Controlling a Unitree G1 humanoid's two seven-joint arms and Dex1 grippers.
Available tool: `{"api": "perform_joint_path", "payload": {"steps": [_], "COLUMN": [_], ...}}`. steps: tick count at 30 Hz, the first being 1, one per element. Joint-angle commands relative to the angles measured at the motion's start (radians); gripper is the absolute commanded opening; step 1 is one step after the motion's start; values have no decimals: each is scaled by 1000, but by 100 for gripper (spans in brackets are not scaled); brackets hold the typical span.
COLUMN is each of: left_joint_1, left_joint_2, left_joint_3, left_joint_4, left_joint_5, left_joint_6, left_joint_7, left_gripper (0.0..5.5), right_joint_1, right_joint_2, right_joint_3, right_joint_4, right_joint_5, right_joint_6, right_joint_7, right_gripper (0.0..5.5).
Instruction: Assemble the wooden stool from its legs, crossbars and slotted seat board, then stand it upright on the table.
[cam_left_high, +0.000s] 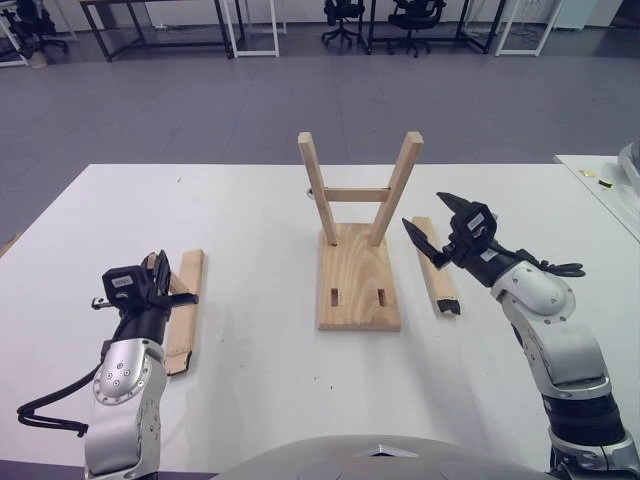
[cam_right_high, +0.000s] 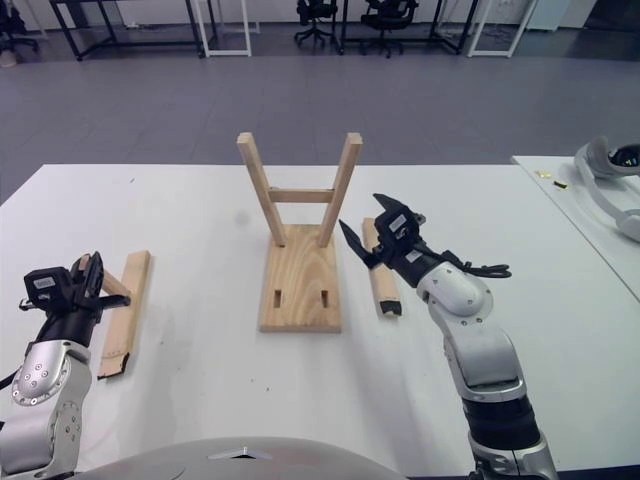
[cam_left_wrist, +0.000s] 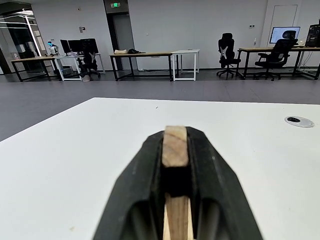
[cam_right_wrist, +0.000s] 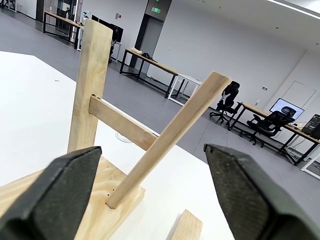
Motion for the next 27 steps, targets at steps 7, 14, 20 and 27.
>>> {"api": "perform_joint_path", "payload": {"steps": [7,14,20,27], "left_joint_1": [41,40,3,-18], "left_joint_2": [-29,-37,-34,102], "left_joint_3": [-46,-54,-38,-27], "left_joint_4": [159,106,67,-90], "left_joint_5": [-21,30,43,-37], "left_joint_6": [222,188,202,493], "left_joint_7": [-2,32,44,-59], "left_gripper": [41,131,223,356], "right_joint_1": [-32,-30,-33,-3], "right_joint_2": [0,4,18,24], "right_joint_3": [10,13,12,5], "right_joint_4": [-2,-1,1,-9], "right_joint_5": [-17,-23,-36,-51], "right_joint_6": [-5,-11,-18,-23], "right_joint_7": [-2,-6,-11,-21], "right_gripper": [380,380,380,380]}}
